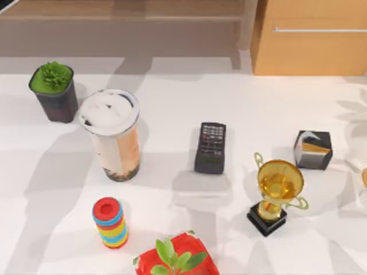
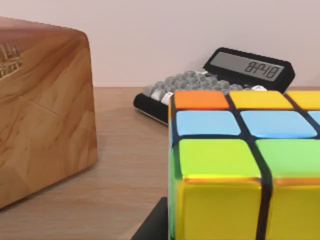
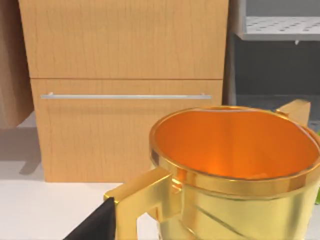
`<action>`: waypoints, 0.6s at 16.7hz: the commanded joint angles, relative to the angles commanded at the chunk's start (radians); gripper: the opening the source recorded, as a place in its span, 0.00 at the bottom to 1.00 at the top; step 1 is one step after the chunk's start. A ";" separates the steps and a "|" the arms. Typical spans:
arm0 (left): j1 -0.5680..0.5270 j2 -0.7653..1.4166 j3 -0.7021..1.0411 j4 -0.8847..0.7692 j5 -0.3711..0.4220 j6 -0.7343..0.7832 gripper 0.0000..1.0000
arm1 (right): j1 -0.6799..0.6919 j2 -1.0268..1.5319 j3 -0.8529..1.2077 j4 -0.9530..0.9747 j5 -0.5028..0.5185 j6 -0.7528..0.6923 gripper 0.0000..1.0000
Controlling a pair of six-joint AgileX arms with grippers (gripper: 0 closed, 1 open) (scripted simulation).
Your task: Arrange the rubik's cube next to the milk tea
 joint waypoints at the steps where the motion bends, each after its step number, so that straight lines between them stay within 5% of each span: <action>1: -0.003 -0.002 0.000 0.000 0.000 0.002 0.00 | 0.000 0.000 0.000 0.000 0.000 0.000 1.00; 10: -0.060 -0.017 0.019 0.022 0.036 0.062 0.00 | 0.000 0.000 0.000 0.000 0.000 0.000 1.00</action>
